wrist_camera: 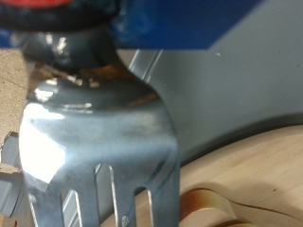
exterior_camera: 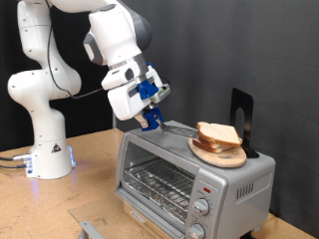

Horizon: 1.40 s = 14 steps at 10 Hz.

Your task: Make a piece of toast with the oven

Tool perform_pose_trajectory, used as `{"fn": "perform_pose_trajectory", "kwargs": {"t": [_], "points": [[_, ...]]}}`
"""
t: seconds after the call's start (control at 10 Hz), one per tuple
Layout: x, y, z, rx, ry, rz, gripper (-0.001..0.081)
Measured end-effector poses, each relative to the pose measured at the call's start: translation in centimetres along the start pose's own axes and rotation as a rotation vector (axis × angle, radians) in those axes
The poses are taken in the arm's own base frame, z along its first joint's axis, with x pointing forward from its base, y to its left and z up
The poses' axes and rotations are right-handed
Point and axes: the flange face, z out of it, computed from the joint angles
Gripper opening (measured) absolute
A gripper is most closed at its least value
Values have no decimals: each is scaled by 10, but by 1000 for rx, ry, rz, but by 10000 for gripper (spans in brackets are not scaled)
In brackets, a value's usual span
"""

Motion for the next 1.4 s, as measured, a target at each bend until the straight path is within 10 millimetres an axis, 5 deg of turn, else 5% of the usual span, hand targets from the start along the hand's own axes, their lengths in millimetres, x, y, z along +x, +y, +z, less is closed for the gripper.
{"fn": "perform_pose_trajectory", "kwargs": {"t": [1.4], "points": [[6, -18, 17, -18, -42, 11, 433]]}}
